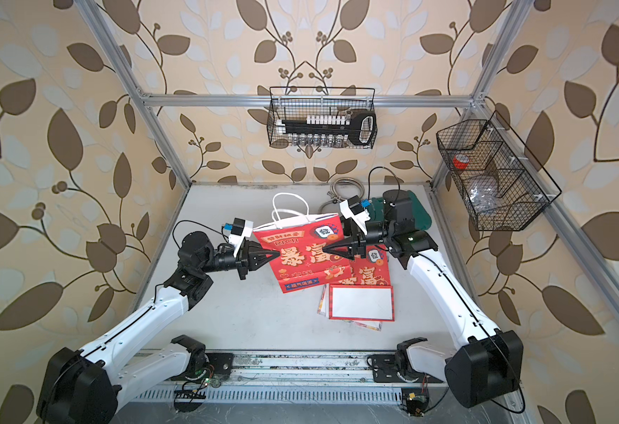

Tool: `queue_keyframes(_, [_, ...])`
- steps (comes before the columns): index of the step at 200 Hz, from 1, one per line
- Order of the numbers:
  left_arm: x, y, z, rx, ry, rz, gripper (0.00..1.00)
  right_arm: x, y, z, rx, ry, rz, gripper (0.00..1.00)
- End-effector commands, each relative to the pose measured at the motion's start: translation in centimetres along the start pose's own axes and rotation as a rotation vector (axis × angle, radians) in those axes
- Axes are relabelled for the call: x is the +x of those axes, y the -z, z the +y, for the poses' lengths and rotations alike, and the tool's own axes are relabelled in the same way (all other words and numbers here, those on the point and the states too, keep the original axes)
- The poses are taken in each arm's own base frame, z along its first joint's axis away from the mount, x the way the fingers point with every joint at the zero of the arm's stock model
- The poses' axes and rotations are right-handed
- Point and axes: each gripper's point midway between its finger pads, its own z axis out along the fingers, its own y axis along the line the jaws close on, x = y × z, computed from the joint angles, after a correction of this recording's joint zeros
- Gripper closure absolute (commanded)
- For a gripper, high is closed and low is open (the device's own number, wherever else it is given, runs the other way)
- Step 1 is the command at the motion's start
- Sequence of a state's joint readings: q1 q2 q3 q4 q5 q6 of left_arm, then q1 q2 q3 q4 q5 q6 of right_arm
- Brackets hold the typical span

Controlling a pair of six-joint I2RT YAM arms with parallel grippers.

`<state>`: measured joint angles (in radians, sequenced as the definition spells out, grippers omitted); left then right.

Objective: Put away the paper bag
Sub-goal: Press the paper bag.

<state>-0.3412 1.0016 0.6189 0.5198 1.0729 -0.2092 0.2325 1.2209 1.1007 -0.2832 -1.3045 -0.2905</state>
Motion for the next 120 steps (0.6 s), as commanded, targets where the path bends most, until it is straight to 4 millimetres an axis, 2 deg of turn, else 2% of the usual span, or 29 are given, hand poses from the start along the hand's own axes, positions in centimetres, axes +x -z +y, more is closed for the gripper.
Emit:
queue_keyframes(1, [-3.6, 0.1, -3.0, 0.095, -0.084, -0.028, 1.00, 1.4, 0.4, 1.0, -0.001, 0.009, 0.024, 0.23])
queue_keyframes(16, [-4.3, 0.1, -3.4, 0.121, -0.077, -0.023, 1.00, 1.7, 0.3, 1.2, -0.011, 0.006, 0.025, 0.27])
queue_keyframes(24, [-4.4, 0.0, -3.5, 0.134, -0.067, -0.015, 1.00, 1.7, 0.3, 1.3, -0.014, 0.008, 0.023, 0.35])
queue_keyframes(36, [-4.8, -0.2, -3.5, 0.148, -0.052, -0.003, 1.00, 1.6, 0.3, 1.3, -0.019, 0.012, 0.020, 0.56])
queue_keyframes(53, [-5.3, -0.5, -3.4, 0.160, -0.033, 0.019, 1.00, 1.5, 0.4, 1.3, -0.015, 0.024, 0.020, 1.00])
queue_keyframes(80, [-5.7, -0.6, -3.4, 0.161, -0.027, 0.056, 1.00, 1.4, 0.6, 1.7, -0.005, 0.029, 0.023, 1.00])
queue_keyframes(82, [-5.8, -0.5, -3.5, 0.162, -0.031, 0.057, 1.00, 1.4, 0.7, 1.7, -0.003, 0.028, 0.024, 0.96])
queue_keyframes(90, [-5.9, -0.5, -3.7, 0.165, -0.034, 0.065, 1.00, 1.5, 0.8, 1.7, 0.015, 0.028, 0.031, 0.63])
queue_keyframes(96, [-6.1, -0.4, -3.8, 0.166, -0.037, 0.069, 1.00, 1.6, 1.0, 1.6, 0.033, 0.034, 0.038, 0.49])
queue_keyframes(108, [-6.3, -0.2, -4.0, 0.172, -0.040, 0.073, 1.00, 2.1, 1.5, 1.6, 0.070, 0.048, 0.049, 0.38])
queue_keyframes(120, [-6.6, -0.1, -4.1, 0.175, -0.040, 0.074, 1.00, 2.5, 1.9, 1.4, 0.106, 0.055, 0.054, 0.36])
